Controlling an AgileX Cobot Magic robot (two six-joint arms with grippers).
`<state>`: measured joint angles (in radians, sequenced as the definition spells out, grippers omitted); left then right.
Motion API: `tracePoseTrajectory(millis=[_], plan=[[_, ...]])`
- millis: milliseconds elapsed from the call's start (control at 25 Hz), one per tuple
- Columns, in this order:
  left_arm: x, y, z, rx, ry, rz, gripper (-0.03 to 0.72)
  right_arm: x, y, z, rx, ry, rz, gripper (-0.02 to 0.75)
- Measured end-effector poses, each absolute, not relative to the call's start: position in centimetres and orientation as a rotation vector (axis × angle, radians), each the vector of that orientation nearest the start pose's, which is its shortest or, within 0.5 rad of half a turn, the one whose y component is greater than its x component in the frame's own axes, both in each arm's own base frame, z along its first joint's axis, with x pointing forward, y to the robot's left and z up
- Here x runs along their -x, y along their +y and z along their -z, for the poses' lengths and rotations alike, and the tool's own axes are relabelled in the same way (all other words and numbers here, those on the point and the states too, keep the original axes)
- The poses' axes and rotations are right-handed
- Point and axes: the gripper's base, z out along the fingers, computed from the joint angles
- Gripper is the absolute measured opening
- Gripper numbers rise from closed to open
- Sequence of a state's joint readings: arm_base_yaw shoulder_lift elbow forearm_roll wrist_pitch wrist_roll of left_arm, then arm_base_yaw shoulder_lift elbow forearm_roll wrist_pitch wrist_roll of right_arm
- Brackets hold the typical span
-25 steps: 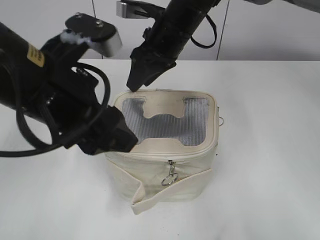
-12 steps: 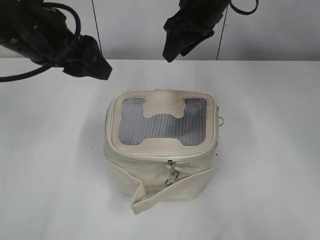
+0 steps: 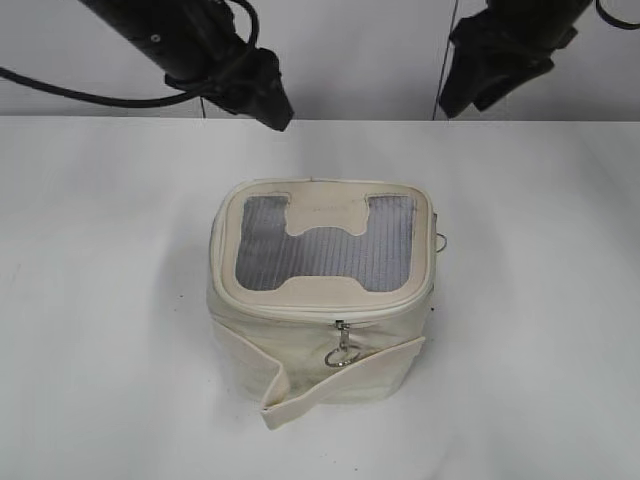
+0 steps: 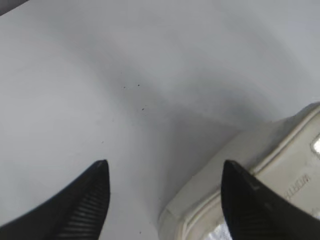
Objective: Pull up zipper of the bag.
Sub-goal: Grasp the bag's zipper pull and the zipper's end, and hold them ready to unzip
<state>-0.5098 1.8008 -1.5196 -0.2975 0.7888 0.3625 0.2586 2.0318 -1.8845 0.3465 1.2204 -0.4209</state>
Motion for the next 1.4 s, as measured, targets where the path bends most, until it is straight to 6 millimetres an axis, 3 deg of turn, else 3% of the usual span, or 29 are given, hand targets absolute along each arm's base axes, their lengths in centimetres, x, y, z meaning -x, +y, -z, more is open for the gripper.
tracePoseTrajectory(millis=[280,520,840,1200,1280,1400], plan=[[-37.3,-25.2,-28.2,-1.087,2.345,0.653,0.532,-38.7,10.9,-26.8,0.776,2.790,-0.449,0.403],[-38.4,-27.1,-25.9,-1.245,2.372,0.829,0.532,-35.8,9.7,-26.0,0.774,2.863,-0.445,0.403],[-37.8,-29.4,-23.6,-1.360,2.369,0.937,0.532,-33.4,9.4,-26.8,0.672,2.896,-0.484,0.403],[-37.1,-31.0,-21.5,-1.407,2.400,0.984,0.525,-33.3,9.7,-27.0,0.637,2.893,-0.528,0.403],[-36.9,-31.3,-21.2,-1.418,2.402,0.998,0.483,-33.3,9.7,-27.0,0.637,2.893,-0.530,0.403],[-36.6,-31.6,-21.2,-1.431,2.400,1.012,0.293,-33.3,9.7,-27.0,0.637,2.893,-0.531,0.403]])
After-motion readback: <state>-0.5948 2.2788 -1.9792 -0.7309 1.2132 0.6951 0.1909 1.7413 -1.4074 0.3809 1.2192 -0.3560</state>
